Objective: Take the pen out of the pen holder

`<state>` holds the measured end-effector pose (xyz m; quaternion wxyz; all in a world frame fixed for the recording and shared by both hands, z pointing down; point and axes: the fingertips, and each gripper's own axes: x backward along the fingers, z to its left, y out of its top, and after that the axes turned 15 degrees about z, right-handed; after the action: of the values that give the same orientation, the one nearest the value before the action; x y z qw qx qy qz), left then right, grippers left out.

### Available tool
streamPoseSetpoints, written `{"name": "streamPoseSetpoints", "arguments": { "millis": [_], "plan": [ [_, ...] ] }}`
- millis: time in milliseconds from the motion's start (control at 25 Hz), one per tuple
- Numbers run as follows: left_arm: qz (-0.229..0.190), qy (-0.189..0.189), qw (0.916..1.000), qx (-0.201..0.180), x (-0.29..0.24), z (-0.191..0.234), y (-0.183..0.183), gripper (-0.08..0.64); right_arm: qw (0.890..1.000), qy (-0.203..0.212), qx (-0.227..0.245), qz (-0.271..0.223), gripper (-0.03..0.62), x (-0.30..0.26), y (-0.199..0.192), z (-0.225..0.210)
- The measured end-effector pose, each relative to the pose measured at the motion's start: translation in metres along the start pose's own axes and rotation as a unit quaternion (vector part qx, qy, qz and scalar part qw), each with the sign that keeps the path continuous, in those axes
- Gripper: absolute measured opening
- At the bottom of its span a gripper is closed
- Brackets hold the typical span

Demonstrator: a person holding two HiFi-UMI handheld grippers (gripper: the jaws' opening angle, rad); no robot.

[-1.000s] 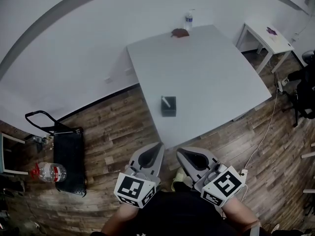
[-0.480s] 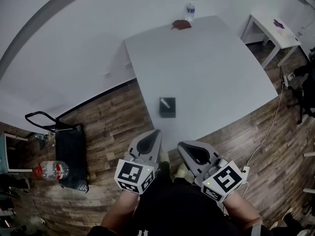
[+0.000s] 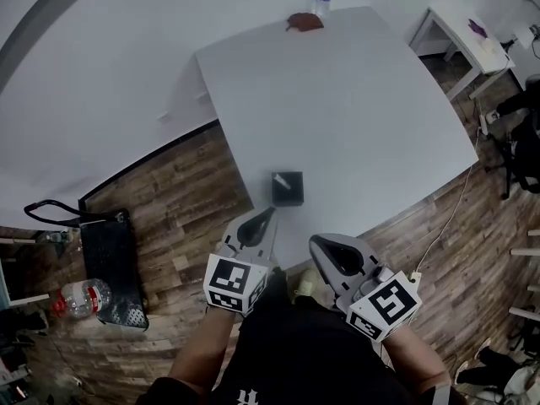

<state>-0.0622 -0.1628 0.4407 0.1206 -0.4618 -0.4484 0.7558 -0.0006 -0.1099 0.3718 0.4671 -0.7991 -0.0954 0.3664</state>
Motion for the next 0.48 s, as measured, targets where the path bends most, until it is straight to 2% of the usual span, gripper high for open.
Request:
{"name": "streamPoseSetpoints", "arguments": {
  "millis": [320,480],
  "plan": [
    [0.055,-0.036,0.9978,-0.001,-0.062,0.035,-0.022,0.007,0.999,-0.003,-0.032,0.024,0.011,-0.036,0.007,-0.023],
    [0.078,-0.041,0.9961,-0.005,-0.089,0.049,-0.034,0.009,0.998,-0.013,-0.047,0.03,0.011,-0.046,0.008,-0.032]
  ]
}}
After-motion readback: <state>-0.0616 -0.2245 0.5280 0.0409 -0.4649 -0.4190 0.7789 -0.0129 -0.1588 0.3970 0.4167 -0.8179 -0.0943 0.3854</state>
